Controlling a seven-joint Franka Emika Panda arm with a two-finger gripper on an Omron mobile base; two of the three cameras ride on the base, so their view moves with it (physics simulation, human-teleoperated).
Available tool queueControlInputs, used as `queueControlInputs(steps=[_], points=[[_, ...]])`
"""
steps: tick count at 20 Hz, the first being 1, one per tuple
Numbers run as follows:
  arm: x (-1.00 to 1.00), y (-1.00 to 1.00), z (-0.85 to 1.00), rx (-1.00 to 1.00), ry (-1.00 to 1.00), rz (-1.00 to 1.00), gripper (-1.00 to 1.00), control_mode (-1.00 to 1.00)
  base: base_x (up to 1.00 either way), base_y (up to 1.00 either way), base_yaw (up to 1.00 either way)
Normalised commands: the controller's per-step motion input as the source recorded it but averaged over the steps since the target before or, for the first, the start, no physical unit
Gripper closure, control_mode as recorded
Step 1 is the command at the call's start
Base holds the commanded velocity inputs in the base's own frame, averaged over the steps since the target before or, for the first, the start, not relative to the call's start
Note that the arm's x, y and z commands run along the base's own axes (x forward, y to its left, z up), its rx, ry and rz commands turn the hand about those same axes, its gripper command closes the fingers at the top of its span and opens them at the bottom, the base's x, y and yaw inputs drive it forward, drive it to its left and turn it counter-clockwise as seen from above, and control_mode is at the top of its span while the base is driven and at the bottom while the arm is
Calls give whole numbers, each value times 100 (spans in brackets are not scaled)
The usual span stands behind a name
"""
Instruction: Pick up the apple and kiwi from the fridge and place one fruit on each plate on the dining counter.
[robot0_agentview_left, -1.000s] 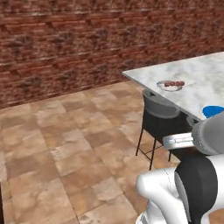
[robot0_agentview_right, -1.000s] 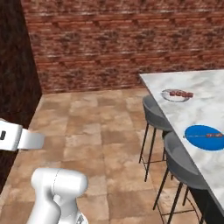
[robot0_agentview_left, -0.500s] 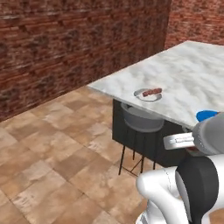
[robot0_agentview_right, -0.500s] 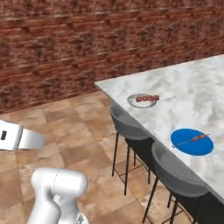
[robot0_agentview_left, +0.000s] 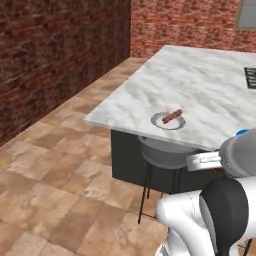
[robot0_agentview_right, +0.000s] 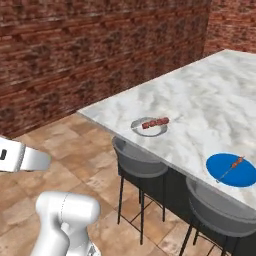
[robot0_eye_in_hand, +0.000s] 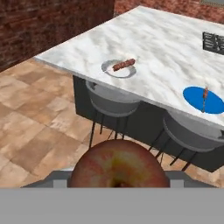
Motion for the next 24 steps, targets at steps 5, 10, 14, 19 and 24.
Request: queueControlInputs(steps=[5, 10, 14, 19, 24], points=[[0, 0, 0, 0, 0, 0, 100, 100, 100, 68, -47], [0, 0, 0, 0, 0, 0, 100, 100, 100, 20, -40], [0, 0, 0, 0, 0, 0, 100, 100, 100, 0, -45], [0, 0, 0, 0, 0, 0, 100, 100, 100, 3, -49], [20, 0, -2, 0, 6, -3, 100, -100, 80, 19, -23]])
